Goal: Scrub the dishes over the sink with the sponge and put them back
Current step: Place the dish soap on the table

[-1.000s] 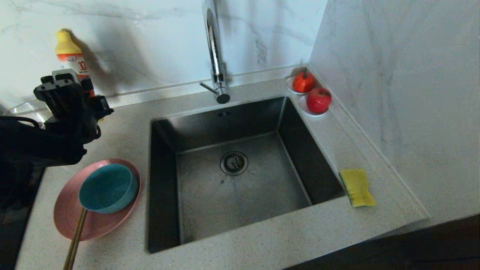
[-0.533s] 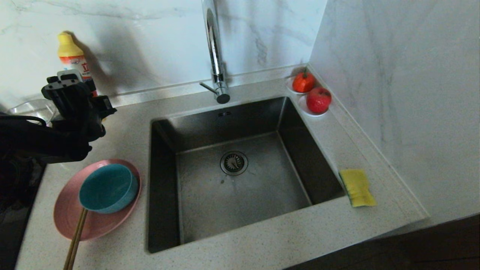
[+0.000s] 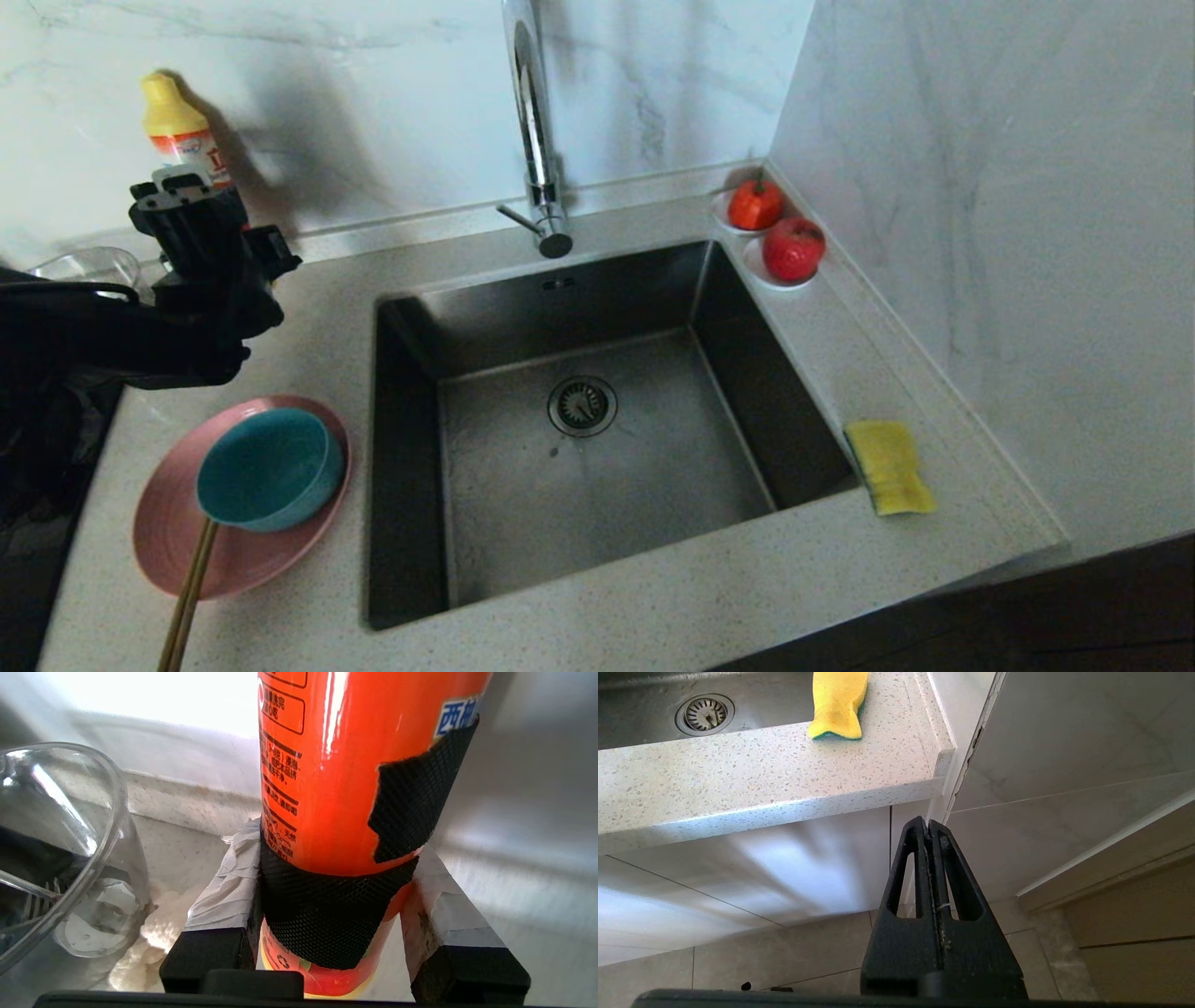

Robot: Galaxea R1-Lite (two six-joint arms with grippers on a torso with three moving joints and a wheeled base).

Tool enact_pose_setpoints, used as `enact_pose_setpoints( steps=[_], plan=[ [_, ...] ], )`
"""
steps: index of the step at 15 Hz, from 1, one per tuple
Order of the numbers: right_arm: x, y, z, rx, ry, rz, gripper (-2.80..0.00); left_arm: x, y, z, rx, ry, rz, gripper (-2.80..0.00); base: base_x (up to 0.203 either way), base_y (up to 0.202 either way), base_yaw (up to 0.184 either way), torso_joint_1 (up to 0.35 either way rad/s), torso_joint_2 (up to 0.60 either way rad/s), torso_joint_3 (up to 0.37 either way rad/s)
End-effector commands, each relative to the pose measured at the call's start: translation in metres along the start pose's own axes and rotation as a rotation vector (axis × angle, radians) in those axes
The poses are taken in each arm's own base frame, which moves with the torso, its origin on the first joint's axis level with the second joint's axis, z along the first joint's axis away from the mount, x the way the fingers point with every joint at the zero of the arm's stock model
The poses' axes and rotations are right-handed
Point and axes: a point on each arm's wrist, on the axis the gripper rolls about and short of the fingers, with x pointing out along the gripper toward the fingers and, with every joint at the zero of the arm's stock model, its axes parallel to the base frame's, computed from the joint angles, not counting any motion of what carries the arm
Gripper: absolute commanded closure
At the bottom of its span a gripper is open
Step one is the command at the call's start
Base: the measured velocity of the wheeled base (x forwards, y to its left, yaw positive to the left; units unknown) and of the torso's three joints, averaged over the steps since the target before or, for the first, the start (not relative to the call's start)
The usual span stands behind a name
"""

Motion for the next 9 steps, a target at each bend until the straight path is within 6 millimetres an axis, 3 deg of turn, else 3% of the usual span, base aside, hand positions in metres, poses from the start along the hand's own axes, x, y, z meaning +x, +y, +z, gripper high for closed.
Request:
enact_pose_setpoints(
  steps=[1,9],
  plan=[
    [0.000,0.000,0.000,0.001,0.002,0.000,0.00,0.003,-0.007,-0.004,-0.052,-0.014,0.014,0.00,0.000,0.000,0.000,0.000,0.00,0.000],
    [0.000,0.000,0.000,0.000,0.000,0.000,0.00,0.005,-0.020,-0.032,-0.061,-0.131,0.073,0.00,0.000,0.000,0.000,0.000,0.00,0.000]
  ],
)
